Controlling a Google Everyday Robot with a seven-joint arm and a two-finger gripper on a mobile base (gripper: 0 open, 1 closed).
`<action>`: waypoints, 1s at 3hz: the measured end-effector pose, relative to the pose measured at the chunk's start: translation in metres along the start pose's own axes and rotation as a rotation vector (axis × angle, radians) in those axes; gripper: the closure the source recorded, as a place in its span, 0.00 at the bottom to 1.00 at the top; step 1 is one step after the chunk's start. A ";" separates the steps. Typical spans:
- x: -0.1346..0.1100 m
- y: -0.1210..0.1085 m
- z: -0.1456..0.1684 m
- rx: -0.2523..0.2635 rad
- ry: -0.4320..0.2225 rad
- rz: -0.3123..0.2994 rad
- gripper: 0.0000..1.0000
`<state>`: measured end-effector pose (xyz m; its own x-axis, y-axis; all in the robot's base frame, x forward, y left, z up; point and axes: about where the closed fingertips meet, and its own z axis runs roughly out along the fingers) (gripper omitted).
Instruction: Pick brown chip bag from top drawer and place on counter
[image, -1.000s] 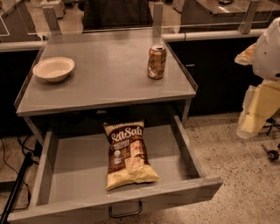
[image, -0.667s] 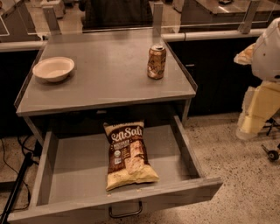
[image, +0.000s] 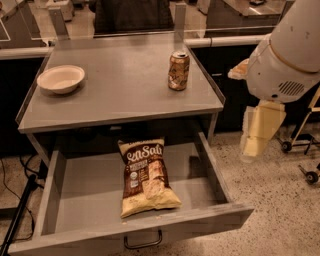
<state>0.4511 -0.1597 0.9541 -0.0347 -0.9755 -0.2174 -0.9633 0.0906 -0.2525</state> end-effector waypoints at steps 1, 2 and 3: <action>-0.023 -0.002 0.018 -0.040 -0.027 -0.033 0.00; -0.023 -0.003 0.018 -0.040 -0.027 -0.033 0.00; -0.035 -0.001 0.037 -0.034 -0.068 -0.049 0.00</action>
Offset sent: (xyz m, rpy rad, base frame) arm 0.0071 0.0230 -0.0101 0.0170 0.0277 0.0424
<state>0.4625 -0.1182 0.9274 0.0301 -0.9626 -0.2691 -0.9720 0.0346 -0.2325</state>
